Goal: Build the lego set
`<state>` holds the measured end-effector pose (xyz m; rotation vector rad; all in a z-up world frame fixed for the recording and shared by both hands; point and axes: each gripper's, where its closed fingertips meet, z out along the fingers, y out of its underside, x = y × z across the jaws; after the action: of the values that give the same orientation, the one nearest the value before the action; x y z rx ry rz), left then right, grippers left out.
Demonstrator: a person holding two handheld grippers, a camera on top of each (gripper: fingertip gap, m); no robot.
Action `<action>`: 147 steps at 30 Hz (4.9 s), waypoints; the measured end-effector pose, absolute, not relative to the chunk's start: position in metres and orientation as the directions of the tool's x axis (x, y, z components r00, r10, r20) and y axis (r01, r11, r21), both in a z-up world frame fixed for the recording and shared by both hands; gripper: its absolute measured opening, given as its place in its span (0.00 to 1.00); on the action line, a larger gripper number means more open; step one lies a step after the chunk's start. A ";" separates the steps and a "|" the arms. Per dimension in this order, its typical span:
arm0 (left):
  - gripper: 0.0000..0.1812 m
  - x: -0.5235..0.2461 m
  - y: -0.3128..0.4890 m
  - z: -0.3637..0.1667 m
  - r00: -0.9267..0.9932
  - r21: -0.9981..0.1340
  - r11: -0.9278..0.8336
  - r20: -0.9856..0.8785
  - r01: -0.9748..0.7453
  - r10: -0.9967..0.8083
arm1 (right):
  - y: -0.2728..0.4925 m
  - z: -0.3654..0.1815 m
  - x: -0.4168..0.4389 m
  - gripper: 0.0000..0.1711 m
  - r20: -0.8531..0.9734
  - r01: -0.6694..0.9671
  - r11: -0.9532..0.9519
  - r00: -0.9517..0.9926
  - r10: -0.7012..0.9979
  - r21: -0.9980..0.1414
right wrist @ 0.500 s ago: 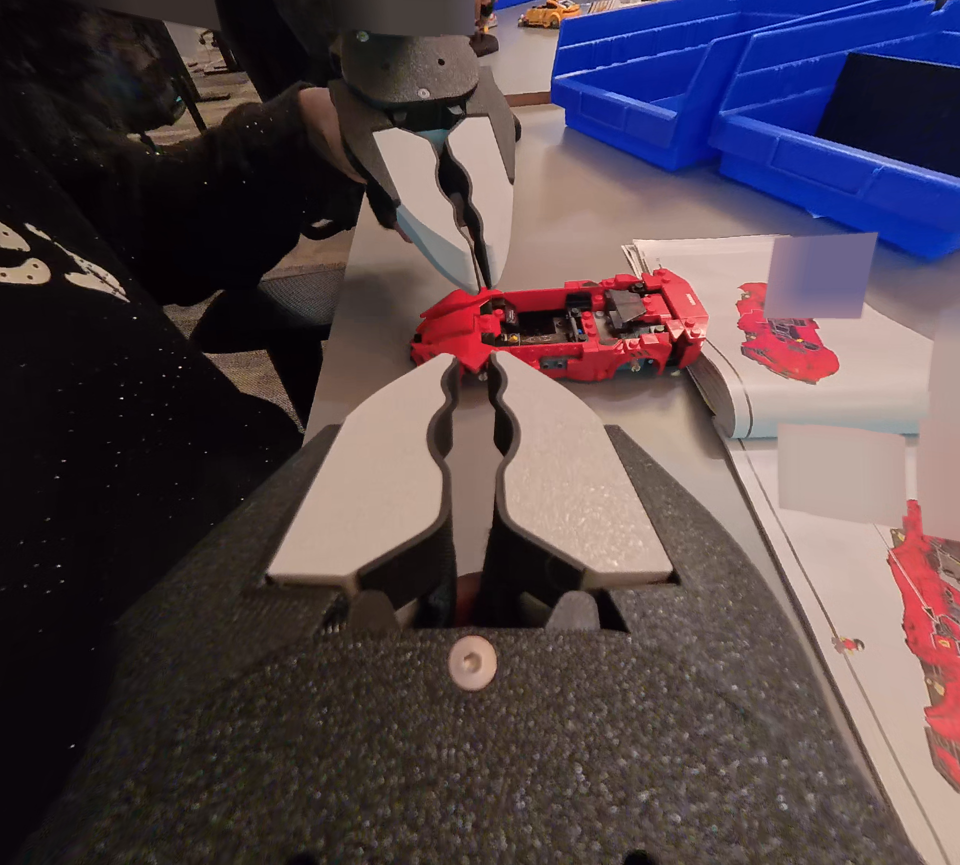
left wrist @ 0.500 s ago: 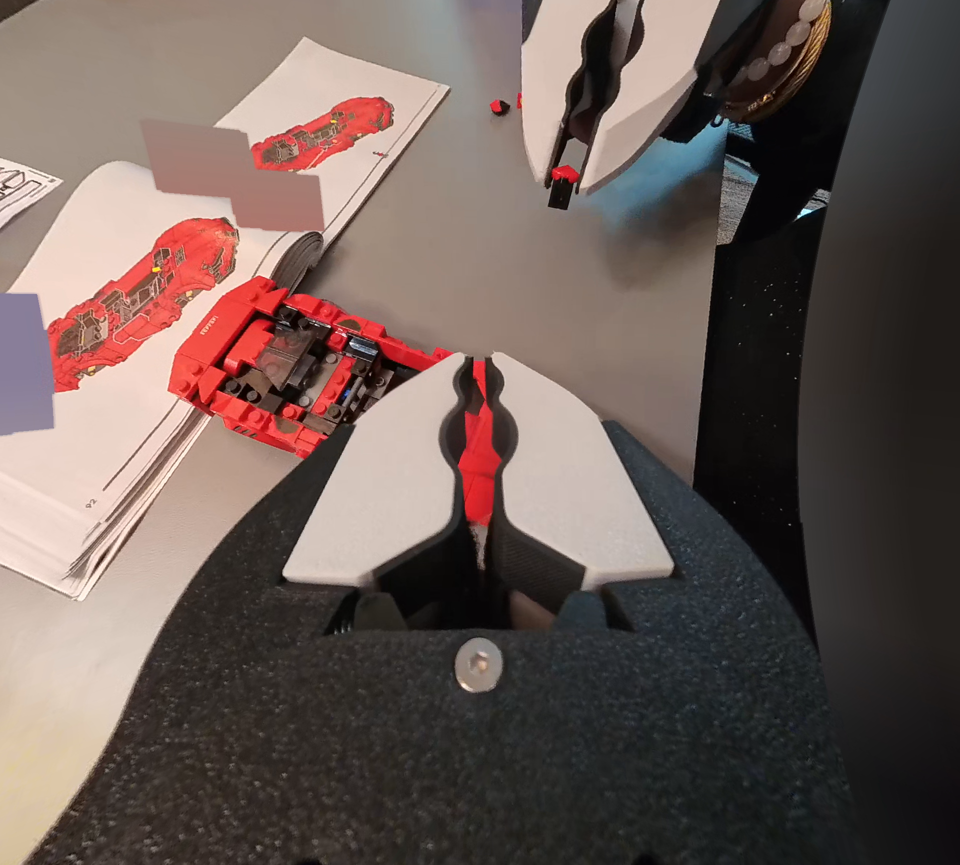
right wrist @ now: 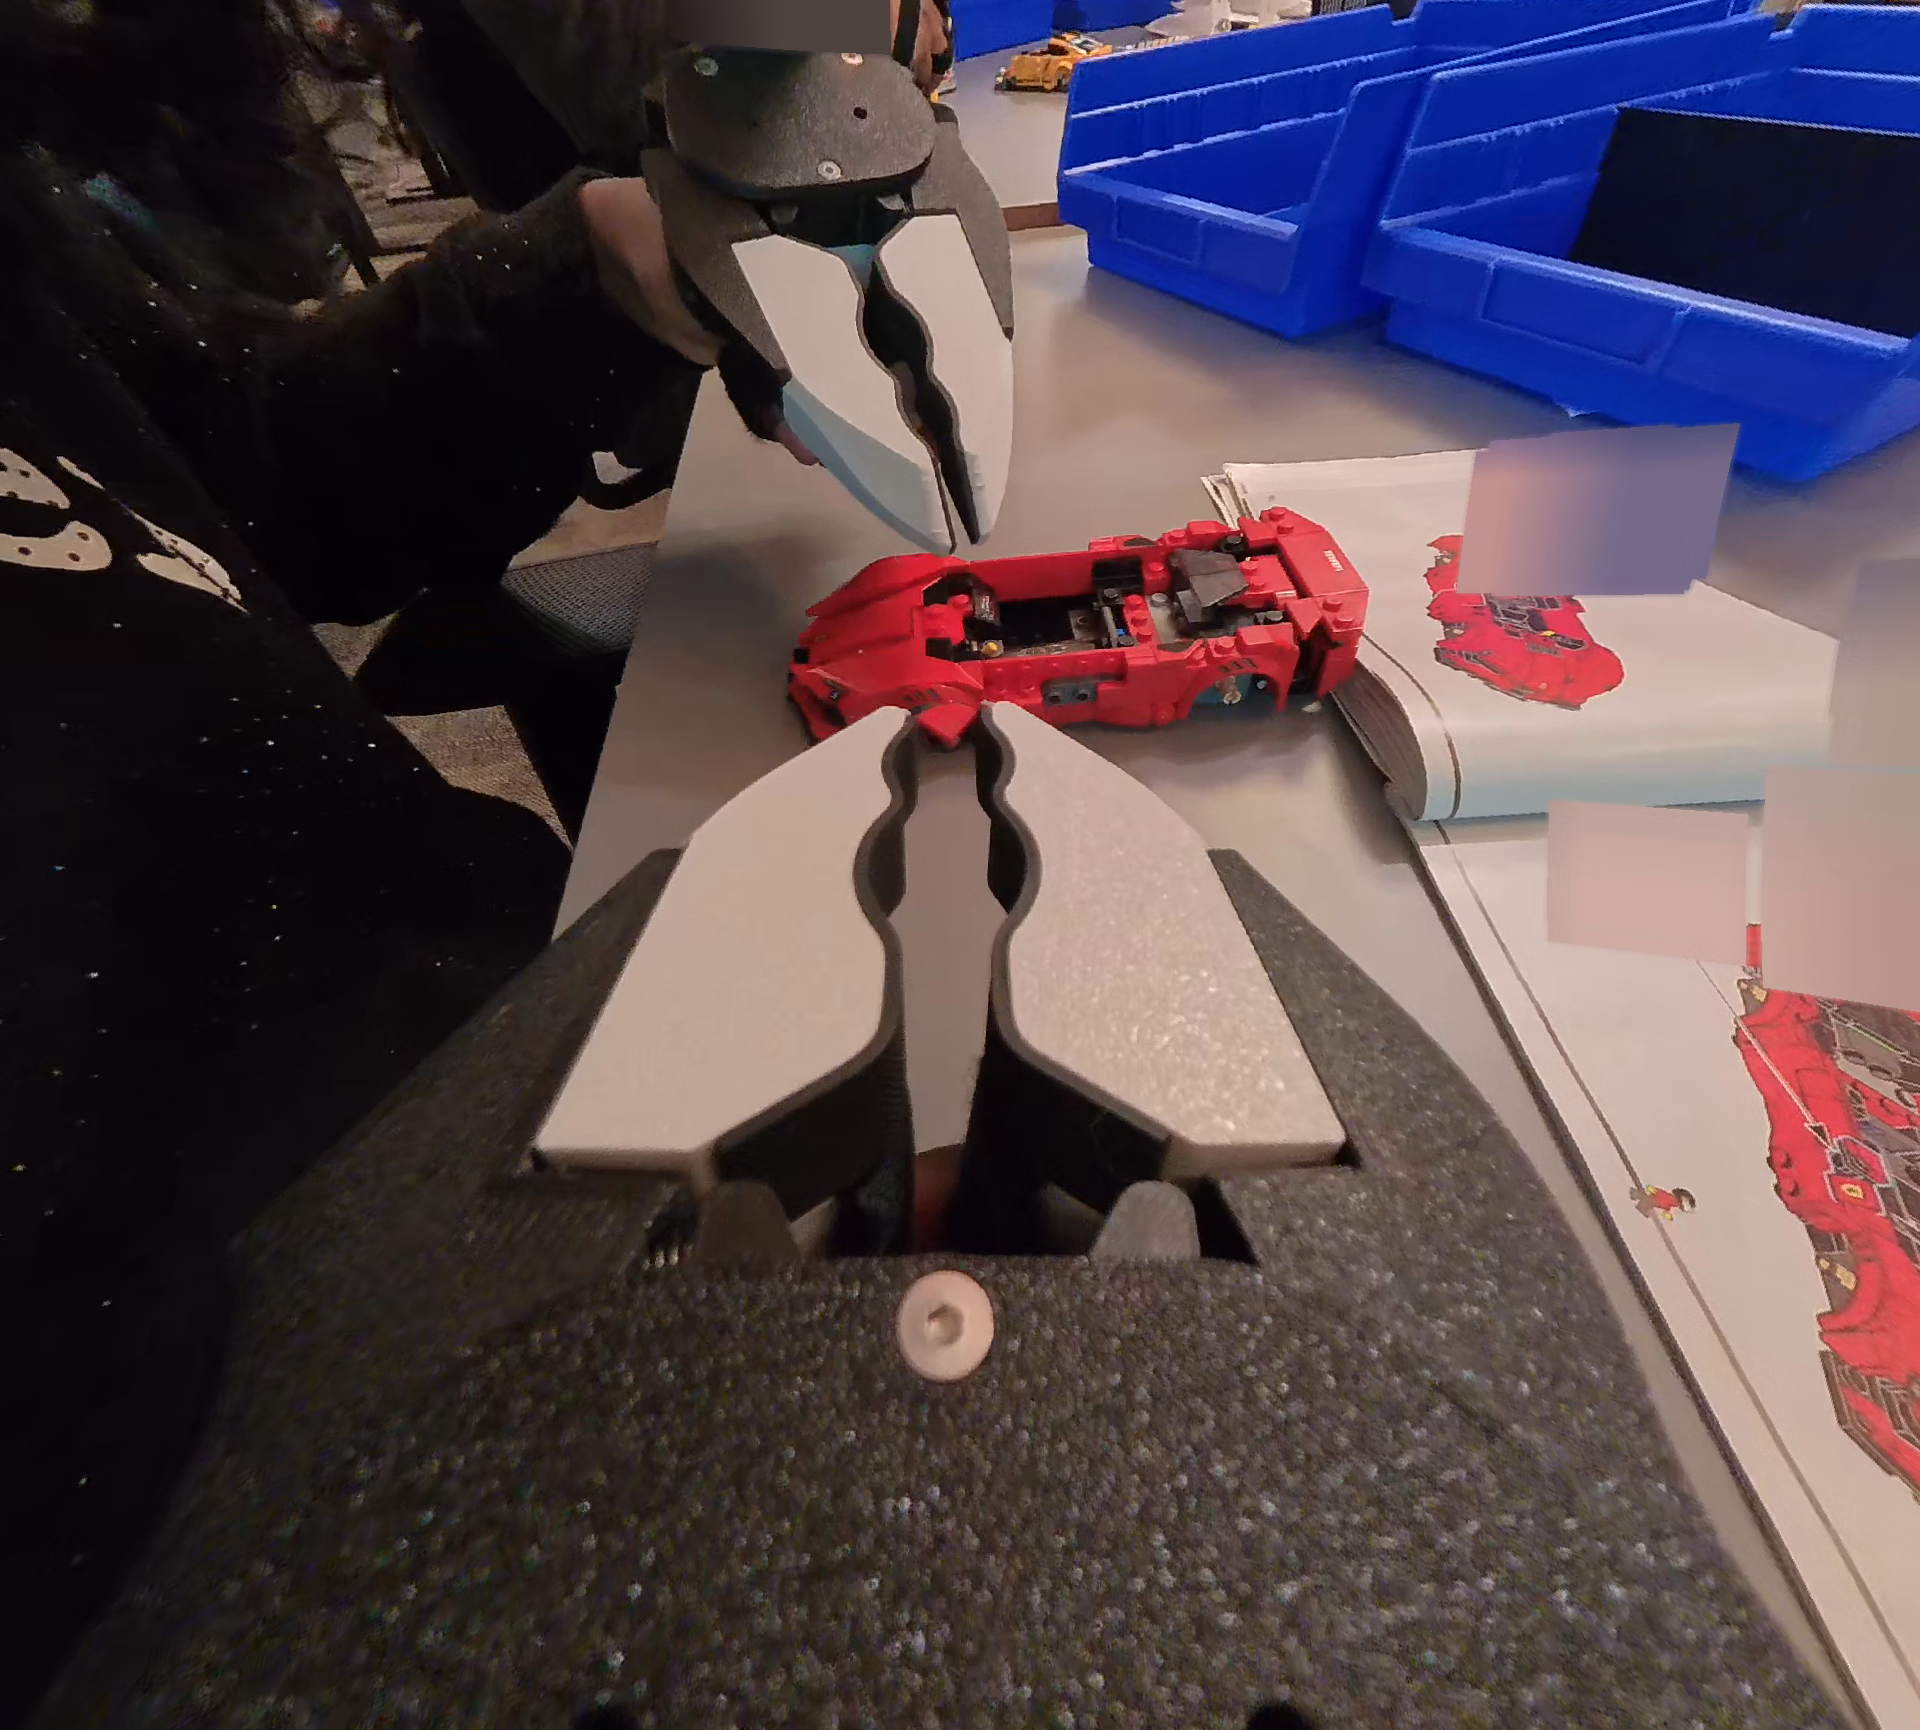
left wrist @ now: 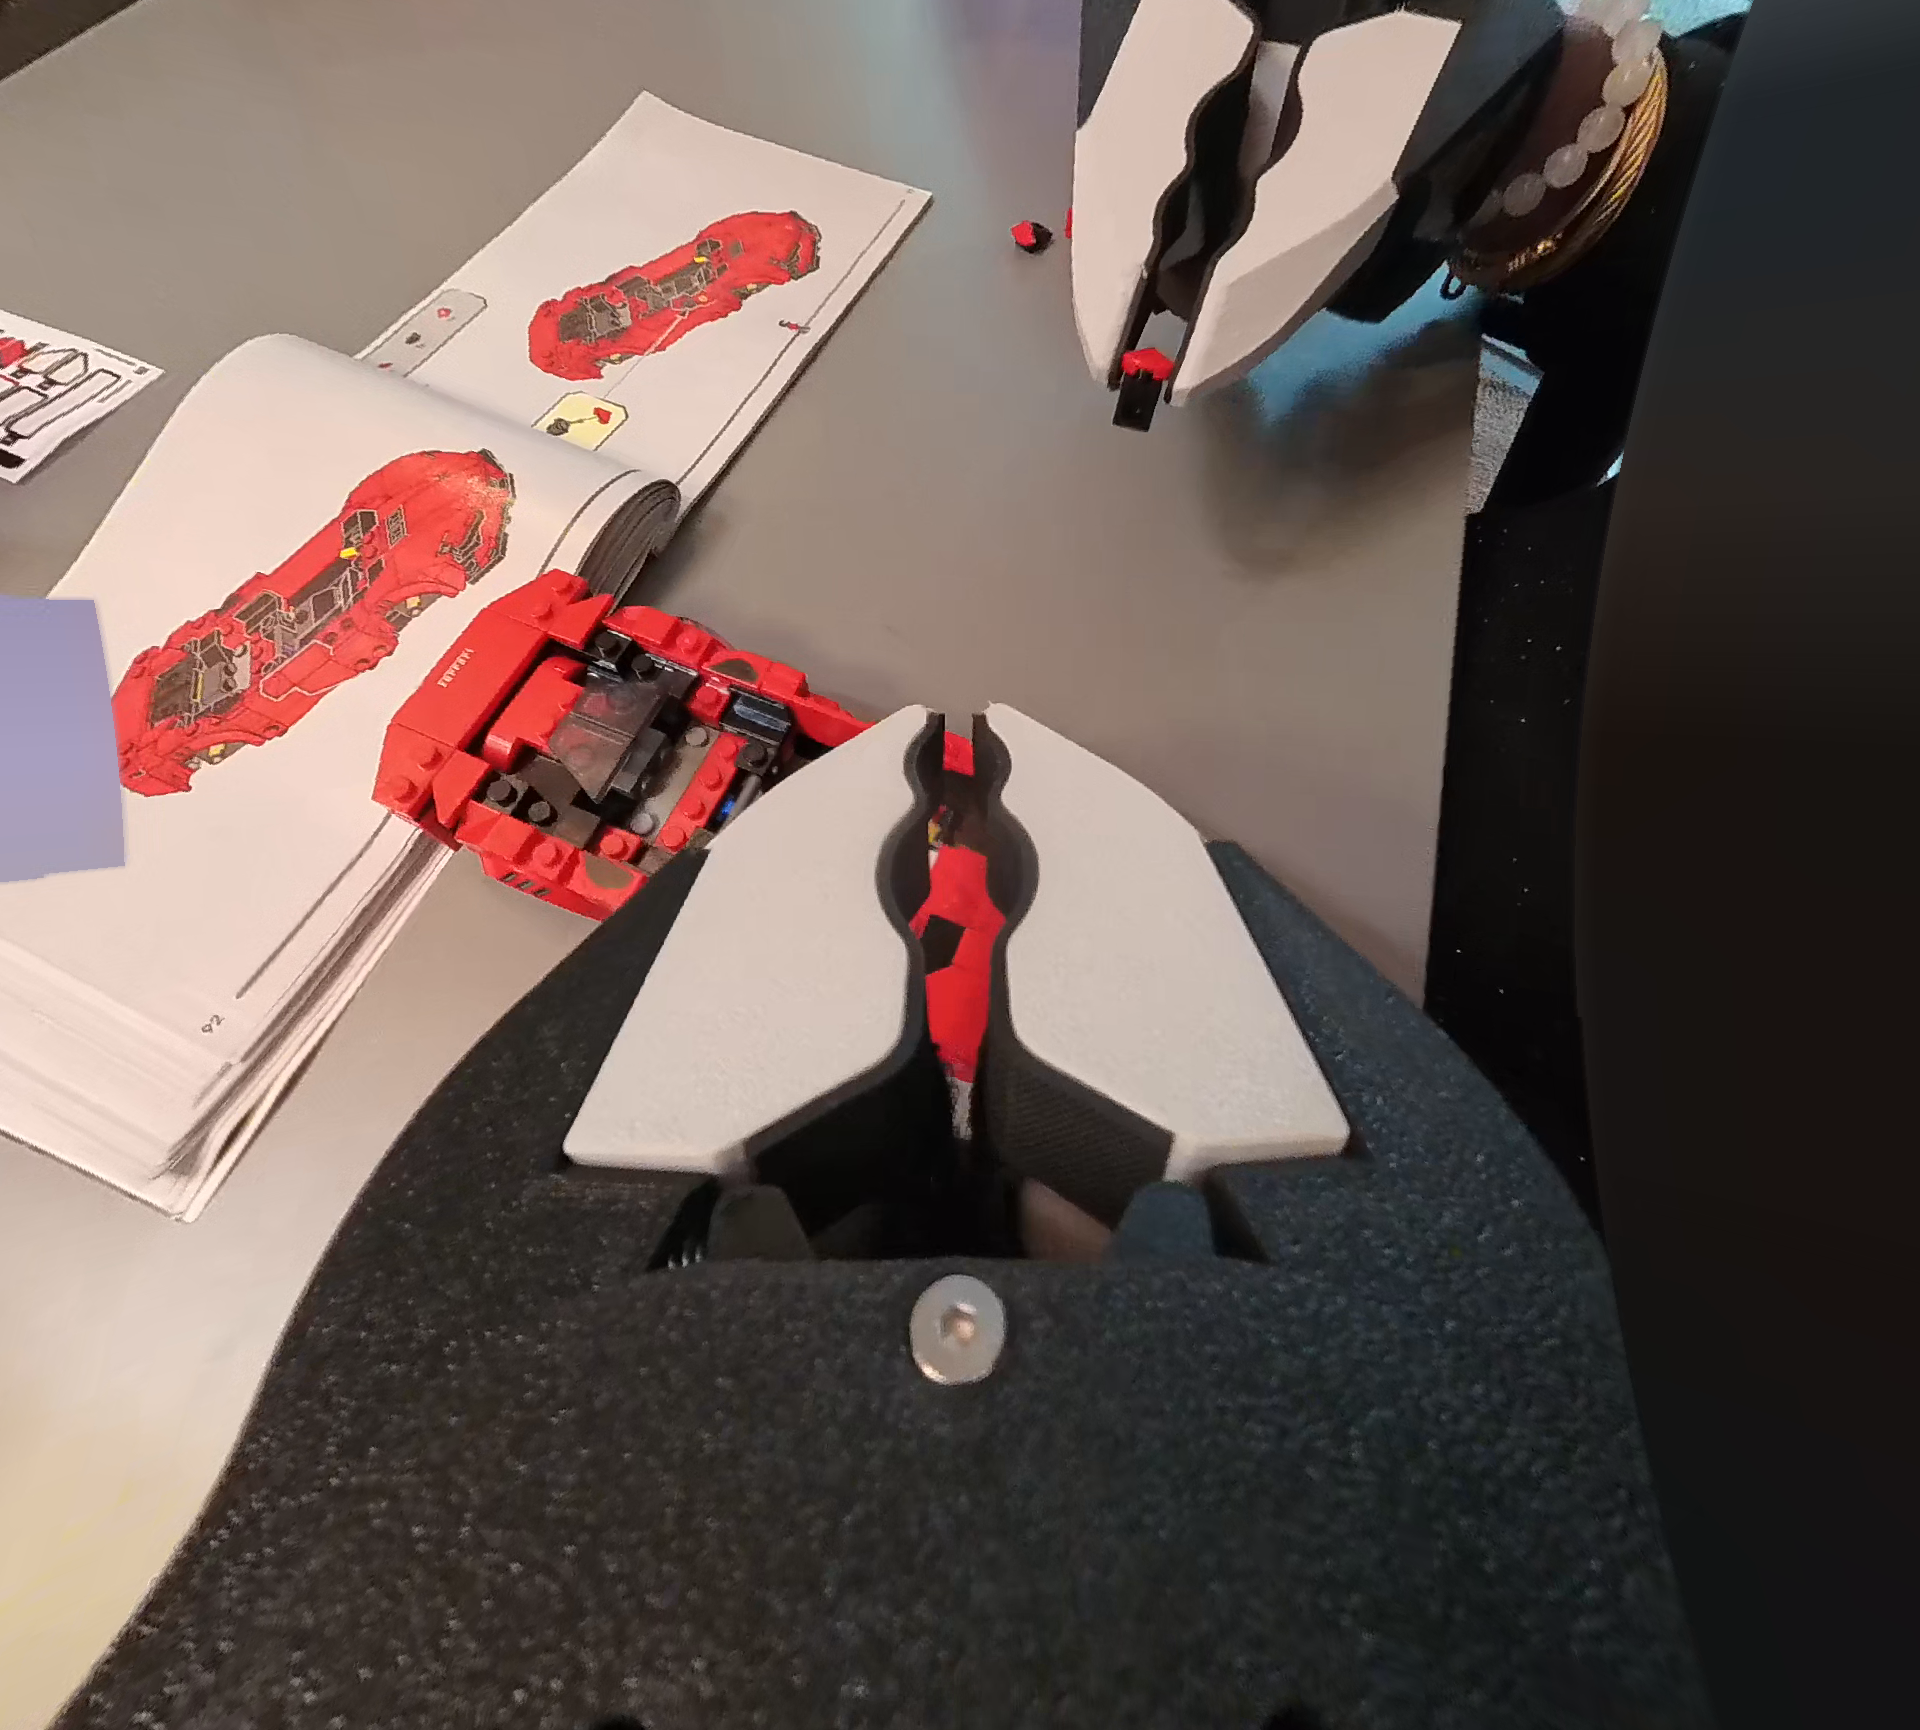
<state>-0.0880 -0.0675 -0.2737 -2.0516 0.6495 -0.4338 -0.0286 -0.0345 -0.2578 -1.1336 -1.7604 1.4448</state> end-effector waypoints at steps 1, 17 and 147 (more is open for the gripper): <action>0.03 -0.089 -0.067 -0.274 0.800 -0.849 -0.448 0.052 -0.280 -0.598 | -0.034 -0.258 -0.029 0.06 -0.075 0.242 0.045 -0.465 0.882 -0.969; 0.03 -0.102 -0.057 -0.279 0.802 -0.840 -0.479 0.093 -0.255 -0.590 | -0.022 -0.262 -0.037 0.06 -0.105 0.243 0.008 -0.448 0.888 -0.970; 0.00 -0.092 -0.056 -0.315 0.601 -0.692 -0.485 0.093 -0.534 -0.794 | -0.052 -0.303 -0.094 0.04 0.008 0.440 0.219 -0.432 0.902 -0.871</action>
<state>-0.0923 -0.0562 -0.3152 -2.2034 1.0450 -0.5409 -0.0943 -0.0517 -0.3026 -1.2344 -1.9709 1.1435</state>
